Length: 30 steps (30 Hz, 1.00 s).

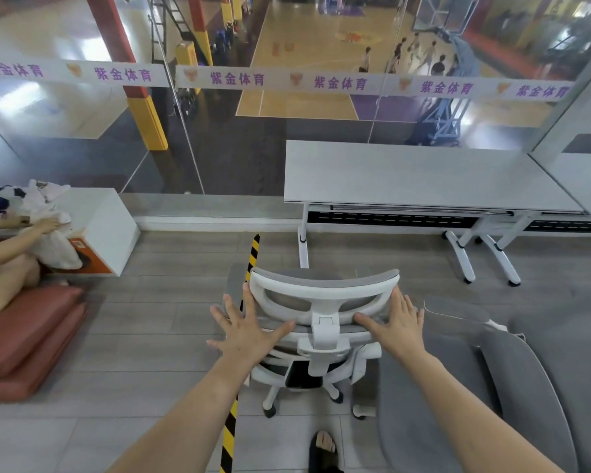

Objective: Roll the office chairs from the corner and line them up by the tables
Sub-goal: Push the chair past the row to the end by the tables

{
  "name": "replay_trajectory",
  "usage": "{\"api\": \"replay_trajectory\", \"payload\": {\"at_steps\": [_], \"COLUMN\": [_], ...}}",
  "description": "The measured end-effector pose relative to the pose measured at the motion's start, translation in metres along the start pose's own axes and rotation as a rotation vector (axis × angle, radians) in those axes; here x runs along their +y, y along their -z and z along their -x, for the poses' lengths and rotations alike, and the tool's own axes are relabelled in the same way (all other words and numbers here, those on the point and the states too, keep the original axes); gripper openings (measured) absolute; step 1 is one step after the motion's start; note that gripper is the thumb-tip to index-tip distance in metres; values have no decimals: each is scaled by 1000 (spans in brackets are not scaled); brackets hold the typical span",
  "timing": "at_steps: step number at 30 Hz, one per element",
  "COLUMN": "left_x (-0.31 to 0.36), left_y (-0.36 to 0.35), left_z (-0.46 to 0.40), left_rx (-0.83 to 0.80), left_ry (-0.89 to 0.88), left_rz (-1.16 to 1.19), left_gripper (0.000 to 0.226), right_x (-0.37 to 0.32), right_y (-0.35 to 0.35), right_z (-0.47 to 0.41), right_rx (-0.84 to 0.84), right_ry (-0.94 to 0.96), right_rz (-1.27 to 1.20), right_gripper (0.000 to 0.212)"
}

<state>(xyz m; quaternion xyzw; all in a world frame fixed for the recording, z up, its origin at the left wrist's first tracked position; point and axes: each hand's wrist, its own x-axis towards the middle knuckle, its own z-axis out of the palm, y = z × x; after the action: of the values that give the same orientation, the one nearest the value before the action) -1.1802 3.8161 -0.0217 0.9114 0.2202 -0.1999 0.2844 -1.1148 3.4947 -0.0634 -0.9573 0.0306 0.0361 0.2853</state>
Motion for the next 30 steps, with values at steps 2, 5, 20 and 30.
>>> {"api": "replay_trajectory", "payload": {"at_steps": [2,5,20,30], "left_x": [5,13,82,75], "left_y": [4,11,37,19], "left_z": [-13,-36,-131,-115], "left_rx": [17,25,71,93], "left_ry": [8,5,73,60], "left_rz": [6,7,-14,-24], "left_gripper": [138,139,140,137], "right_x": [-5,-9,-20,-7], "right_y": [-2,-6,4,4], "right_z": [-18,-44,-183,-162], "right_rx": [1,10,-33,-30], "right_ry": [16,30,75,82], "right_rz": [14,54,79,115], "right_gripper": [126,126,128,128]}}
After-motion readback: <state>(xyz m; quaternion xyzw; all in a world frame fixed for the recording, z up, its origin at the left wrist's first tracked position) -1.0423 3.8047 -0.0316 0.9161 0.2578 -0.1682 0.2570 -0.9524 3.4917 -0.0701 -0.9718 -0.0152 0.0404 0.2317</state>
